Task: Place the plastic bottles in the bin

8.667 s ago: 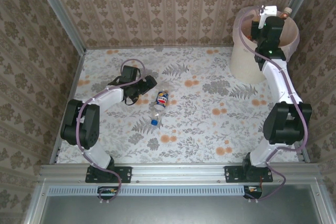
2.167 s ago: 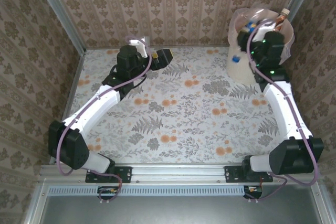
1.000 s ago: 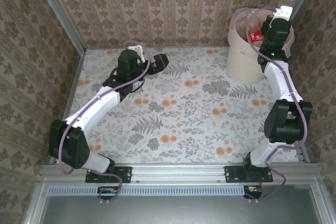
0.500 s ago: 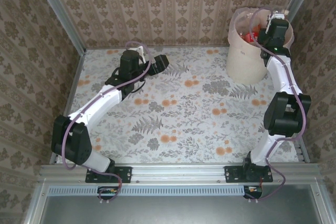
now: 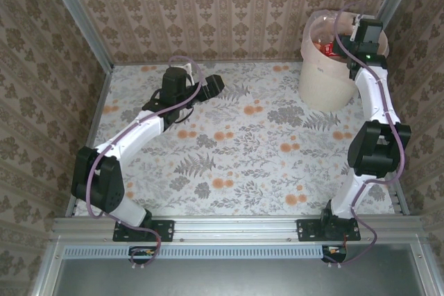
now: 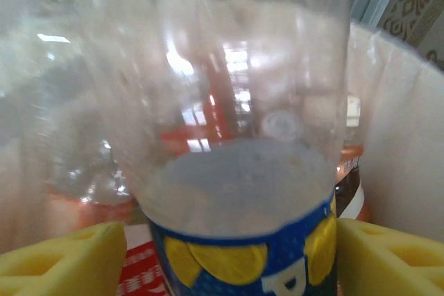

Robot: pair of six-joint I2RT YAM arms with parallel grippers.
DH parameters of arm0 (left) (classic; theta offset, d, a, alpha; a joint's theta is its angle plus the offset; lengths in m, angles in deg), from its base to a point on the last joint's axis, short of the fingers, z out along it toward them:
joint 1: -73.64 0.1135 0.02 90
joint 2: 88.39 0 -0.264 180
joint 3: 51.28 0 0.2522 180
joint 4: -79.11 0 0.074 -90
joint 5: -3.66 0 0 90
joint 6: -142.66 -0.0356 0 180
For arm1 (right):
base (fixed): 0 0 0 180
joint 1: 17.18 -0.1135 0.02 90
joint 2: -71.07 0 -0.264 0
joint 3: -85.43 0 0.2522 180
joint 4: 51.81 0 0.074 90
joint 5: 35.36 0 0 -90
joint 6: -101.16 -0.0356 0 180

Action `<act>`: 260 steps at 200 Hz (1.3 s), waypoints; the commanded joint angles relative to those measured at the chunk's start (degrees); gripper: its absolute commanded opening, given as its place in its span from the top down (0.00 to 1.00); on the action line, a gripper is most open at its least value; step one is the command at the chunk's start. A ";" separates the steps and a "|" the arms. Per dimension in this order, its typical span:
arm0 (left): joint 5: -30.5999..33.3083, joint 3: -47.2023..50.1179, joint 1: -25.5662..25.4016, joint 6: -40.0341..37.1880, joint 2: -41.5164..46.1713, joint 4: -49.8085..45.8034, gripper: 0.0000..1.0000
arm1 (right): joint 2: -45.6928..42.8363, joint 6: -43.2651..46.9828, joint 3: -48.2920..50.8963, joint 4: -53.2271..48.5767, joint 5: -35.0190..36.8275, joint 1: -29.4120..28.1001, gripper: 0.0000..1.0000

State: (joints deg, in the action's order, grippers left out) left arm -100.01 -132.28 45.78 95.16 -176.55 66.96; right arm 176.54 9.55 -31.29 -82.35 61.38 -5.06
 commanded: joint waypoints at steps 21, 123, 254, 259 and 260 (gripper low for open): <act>-0.76 -1.31 0.66 0.82 -0.45 -1.21 0.00 | -4.68 -7.81 1.53 9.75 2.87 0.69 0.20; -1.28 -1.10 1.01 1.24 -1.31 -1.34 0.00 | 9.52 -6.46 -9.63 -7.70 9.17 2.19 0.52; 0.19 1.26 3.44 0.52 0.43 -1.78 0.00 | -13.13 -6.41 6.55 11.68 -14.40 2.31 0.23; 0.62 1.61 3.66 0.21 0.99 -1.93 0.00 | -14.23 -6.71 7.51 12.18 -14.46 2.31 0.22; 0.73 1.73 3.72 0.21 1.07 -1.94 0.00 | -14.50 -6.73 7.73 12.28 -14.47 2.35 0.21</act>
State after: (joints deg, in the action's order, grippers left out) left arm -100.62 -132.13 47.38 95.58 -178.15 65.32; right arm 168.06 3.58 -27.07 -75.05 50.70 -2.57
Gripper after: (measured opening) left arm 0.999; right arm 0.758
